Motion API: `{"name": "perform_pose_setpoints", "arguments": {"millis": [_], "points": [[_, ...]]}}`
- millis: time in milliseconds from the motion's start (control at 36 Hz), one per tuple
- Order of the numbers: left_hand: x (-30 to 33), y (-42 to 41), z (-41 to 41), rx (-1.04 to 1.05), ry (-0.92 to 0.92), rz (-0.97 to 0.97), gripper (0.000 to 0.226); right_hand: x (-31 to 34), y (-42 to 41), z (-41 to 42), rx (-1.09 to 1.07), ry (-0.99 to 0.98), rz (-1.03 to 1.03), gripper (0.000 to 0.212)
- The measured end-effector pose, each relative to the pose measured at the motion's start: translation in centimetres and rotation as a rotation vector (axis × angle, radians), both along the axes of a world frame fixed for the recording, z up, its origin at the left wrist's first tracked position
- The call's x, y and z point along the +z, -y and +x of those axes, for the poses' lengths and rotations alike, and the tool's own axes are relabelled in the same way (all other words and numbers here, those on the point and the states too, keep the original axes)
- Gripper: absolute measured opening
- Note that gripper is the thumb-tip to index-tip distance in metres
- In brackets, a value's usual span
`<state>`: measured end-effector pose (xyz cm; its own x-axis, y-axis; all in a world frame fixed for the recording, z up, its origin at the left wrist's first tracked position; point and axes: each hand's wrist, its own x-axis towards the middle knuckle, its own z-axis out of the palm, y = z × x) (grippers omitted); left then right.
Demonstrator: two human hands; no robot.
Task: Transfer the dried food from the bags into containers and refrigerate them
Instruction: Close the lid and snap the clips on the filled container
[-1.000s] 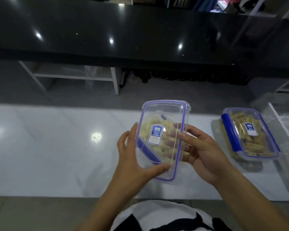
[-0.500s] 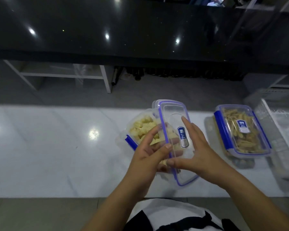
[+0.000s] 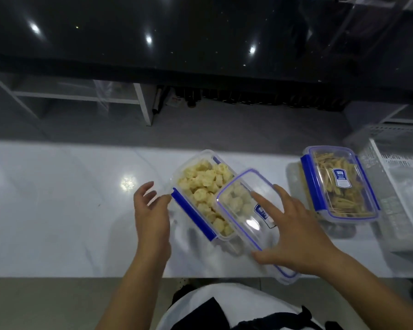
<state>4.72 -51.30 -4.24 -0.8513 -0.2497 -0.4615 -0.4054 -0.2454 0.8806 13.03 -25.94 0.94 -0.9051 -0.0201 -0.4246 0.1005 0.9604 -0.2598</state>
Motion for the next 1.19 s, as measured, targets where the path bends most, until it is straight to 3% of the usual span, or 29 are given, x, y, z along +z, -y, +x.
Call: {"name": "perform_pose_setpoints", "arguments": {"millis": [111,194,417,694,861,1194], "points": [[-1.9,-0.1,0.2,-0.137,0.187,0.134,0.063,-1.1,0.3,-1.1,0.116,0.052,0.137,0.120],[-2.6,-0.6,0.7,-0.131,0.247,0.244,0.070,-1.6,1.3,-2.9,0.130,0.027,0.163,0.120],[-2.5,-0.2,1.2,-0.216,0.214,0.292,0.052,-2.1,3.3,-4.6,0.143,-0.018,0.119,0.121],[-3.4,-0.2,1.7,-0.291,0.232,0.301,0.060,-1.6,4.4,-6.0,0.040,-0.199,0.101,0.121],[-3.6,-0.1,1.8,-0.285,0.206,0.327,0.058,-5.2,7.9,-8.0,0.065,-0.151,0.175,0.117],[-3.7,-0.4,2.2,-0.277,0.168,0.261,0.057,-6.4,4.7,-3.0,0.014,-0.219,0.112,0.114]]}}
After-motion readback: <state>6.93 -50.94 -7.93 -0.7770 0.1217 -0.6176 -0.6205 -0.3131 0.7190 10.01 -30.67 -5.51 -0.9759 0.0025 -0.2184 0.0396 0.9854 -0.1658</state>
